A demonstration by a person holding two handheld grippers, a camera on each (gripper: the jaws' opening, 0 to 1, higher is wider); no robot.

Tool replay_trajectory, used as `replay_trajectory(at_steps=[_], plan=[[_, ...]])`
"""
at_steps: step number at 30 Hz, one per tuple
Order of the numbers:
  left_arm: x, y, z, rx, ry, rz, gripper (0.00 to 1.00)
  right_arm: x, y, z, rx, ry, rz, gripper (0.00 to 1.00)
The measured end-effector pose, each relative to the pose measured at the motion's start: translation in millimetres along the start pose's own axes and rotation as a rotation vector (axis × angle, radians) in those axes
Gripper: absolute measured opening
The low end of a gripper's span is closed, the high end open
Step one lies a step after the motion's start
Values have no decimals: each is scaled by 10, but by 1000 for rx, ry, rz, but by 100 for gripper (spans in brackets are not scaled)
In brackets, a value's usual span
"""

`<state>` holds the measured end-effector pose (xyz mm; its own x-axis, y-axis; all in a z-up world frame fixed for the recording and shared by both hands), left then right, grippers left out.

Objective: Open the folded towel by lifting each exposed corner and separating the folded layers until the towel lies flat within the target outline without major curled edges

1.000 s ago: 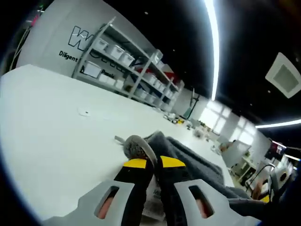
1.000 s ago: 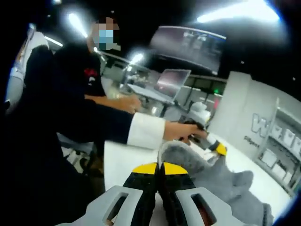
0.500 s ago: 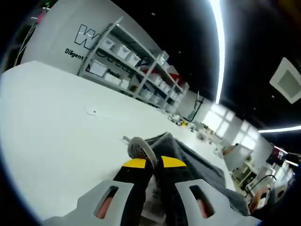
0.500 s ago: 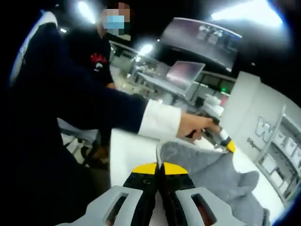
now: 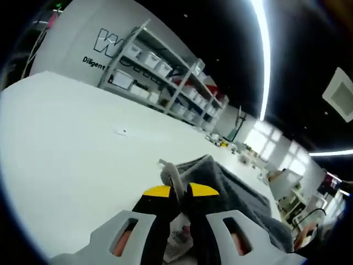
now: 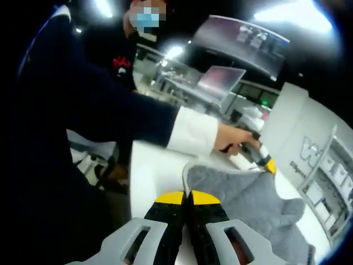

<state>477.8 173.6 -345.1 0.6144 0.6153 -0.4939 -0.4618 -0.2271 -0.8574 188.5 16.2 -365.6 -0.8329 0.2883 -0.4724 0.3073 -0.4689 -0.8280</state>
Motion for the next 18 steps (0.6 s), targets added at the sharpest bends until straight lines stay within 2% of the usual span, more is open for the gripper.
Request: replay_trajectory(at_steps=[4,6,9,14,18], plan=[[55,-46,48,-10,-64,-43,8,8,-2,4,0,-8,-10,0],[93,-69,87,-28,-79,-38,3,10,-9,4,-6,-16,-23,0],[134,-101,89,-46,-41,43,3,17,-12,-17,-11,-12,-30,0],[190,-105,94,-34,-46,59,2,36,-7,-16,-6,-12,-24,0],[147,-104,122,-61,-34,63,2,13,-25,-8,-15,-4,-27,0]])
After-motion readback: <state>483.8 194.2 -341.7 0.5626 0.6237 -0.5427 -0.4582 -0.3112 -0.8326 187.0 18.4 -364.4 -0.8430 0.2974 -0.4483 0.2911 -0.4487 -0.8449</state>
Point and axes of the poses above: the point that each gripper's makers call its tool centre point, and the gripper's own axes: z roughly backward along the fingers, x roughly to its left, y roughly out of its underside, the point moved 9 cm from there along z, roughly backward along the fingers, and after that the axes turned 3 degrees about -x, right-handed, at the moved point
